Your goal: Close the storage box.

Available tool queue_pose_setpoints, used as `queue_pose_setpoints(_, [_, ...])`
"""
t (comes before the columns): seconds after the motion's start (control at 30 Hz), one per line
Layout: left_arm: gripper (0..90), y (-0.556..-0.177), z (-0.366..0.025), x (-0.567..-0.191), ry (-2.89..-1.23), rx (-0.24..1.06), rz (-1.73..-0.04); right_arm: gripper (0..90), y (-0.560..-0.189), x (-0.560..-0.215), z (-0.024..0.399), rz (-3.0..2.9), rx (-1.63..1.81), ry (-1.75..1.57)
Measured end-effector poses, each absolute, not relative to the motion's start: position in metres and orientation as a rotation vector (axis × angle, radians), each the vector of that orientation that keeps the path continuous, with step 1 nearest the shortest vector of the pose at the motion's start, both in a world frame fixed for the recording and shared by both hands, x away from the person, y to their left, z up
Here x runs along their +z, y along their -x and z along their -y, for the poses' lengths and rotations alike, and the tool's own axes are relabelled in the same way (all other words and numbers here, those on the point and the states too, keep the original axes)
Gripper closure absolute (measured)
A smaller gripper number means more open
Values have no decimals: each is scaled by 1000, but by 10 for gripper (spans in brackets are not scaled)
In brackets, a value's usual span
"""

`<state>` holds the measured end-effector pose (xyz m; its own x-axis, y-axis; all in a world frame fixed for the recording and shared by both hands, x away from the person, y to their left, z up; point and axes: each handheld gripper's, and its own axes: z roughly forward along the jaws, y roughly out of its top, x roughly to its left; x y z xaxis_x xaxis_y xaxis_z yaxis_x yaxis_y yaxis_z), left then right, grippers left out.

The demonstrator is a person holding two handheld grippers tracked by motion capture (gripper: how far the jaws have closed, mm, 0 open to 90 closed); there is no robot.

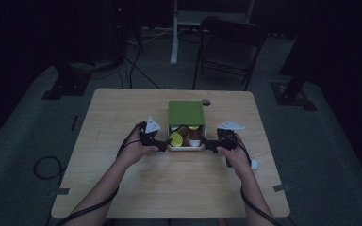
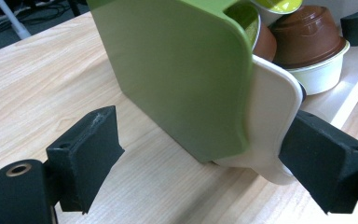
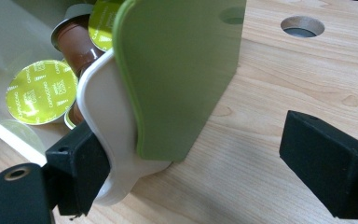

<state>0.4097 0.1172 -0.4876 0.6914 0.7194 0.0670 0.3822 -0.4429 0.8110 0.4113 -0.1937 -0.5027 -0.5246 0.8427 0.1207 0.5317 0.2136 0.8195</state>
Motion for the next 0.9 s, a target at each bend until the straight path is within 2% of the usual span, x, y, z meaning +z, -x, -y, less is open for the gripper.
queue_pose_setpoints(0.6, [112, -424, -117, -490, -2055, 526, -873, 114, -421, -505, 191, -2089, 1226, -1343])
queue_pose_setpoints(0.9, [111, -427, -114, -490, -2048, 569, -900, 113, -424, -505, 187, -2052, 1197, -1369])
